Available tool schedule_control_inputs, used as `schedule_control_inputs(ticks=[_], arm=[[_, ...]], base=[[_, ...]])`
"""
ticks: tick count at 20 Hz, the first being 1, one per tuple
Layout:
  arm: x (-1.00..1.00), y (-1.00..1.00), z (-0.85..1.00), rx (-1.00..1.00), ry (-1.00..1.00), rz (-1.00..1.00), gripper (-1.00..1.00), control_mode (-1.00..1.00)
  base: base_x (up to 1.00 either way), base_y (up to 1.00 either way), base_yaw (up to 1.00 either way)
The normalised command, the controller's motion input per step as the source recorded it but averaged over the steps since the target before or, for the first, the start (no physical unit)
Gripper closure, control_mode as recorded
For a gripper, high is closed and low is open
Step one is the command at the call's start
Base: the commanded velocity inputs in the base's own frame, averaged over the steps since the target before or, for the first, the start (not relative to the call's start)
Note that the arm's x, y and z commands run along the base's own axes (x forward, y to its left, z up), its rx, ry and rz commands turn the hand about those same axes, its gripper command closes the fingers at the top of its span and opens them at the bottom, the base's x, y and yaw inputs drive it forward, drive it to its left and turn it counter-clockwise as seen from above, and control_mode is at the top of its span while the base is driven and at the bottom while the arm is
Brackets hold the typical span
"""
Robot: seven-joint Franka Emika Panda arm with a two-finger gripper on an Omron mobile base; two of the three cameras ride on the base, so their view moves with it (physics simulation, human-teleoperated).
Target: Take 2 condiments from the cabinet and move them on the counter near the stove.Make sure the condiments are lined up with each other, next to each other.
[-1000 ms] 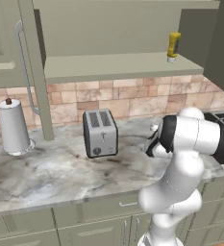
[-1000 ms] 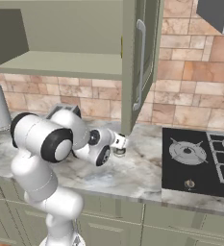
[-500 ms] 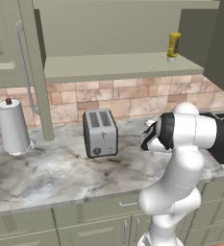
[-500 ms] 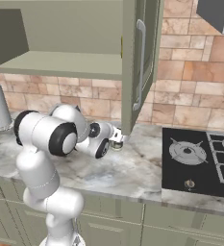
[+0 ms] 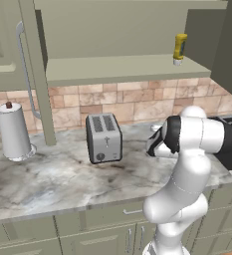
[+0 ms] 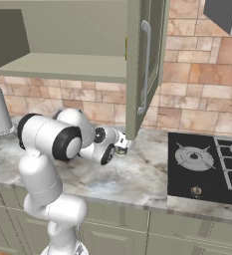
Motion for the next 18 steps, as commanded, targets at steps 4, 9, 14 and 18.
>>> schedule_control_inputs(ticks=[4, 9, 14, 18], arm=[[-0.19, 0.08, 0.01, 0.00, 0.00, 0.02, -1.00, -1.00], [-0.52, 0.33, 0.34, 0.00, 0.00, 0.04, -1.00, -1.00], [-0.41, 0.29, 0.84, 0.00, -0.05, 0.06, -1.00, -1.00], [-0.50, 0.33, 1.00, -0.04, -0.02, 0.06, -1.00, -1.00]], base=[[0.00, 0.00, 0.00], [0.00, 0.00, 0.00], [0.00, 0.00, 0.00], [0.00, 0.00, 0.00]])
